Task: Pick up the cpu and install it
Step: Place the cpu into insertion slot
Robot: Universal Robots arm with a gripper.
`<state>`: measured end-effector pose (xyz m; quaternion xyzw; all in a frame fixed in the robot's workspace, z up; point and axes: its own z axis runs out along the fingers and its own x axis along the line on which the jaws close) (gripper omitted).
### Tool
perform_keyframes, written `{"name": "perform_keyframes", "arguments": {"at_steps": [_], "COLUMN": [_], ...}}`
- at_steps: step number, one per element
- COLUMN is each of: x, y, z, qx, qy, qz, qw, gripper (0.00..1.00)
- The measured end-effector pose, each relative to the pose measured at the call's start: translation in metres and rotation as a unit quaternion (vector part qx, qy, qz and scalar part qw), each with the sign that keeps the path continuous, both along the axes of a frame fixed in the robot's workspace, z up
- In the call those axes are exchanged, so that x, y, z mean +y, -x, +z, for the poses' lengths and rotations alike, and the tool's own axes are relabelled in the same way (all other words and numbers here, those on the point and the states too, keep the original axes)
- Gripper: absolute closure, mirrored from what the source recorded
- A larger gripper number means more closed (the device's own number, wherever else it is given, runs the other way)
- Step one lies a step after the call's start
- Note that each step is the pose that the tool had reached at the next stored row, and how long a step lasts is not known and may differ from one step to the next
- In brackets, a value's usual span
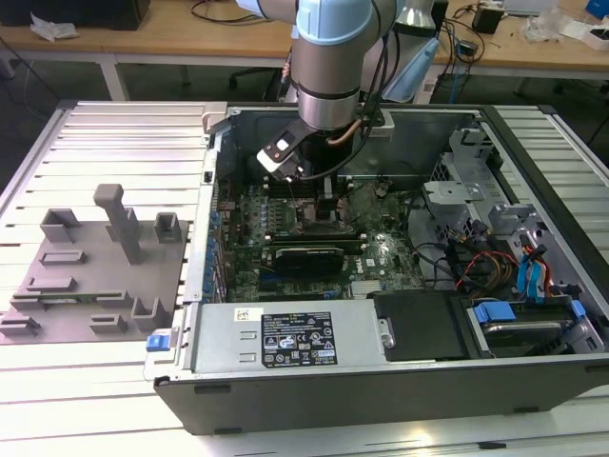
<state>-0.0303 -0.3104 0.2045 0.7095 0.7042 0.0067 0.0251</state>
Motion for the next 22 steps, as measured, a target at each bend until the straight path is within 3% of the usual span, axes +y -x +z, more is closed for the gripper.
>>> {"name": "perform_keyframes", "arguments": {"at_steps": [4,14,19,22], "x": [0.0001,0.0000,0.0001,0.0000], "y": [0.0000,0.0000,0.0000,0.0000], "z": [0.0001,-0.0022,0.0082,0.0205], "qx": [0.0000,0.0001,-0.0001,0.0000], "qy": [-0.0002,0.0001,-0.0002,0.0001], "qz": [0.000,0.000,0.000,0.000], "qw": [1.0000,1.0000,1.0000,1.0000], "gripper": [0.89,0.89,0.89,0.89]}}
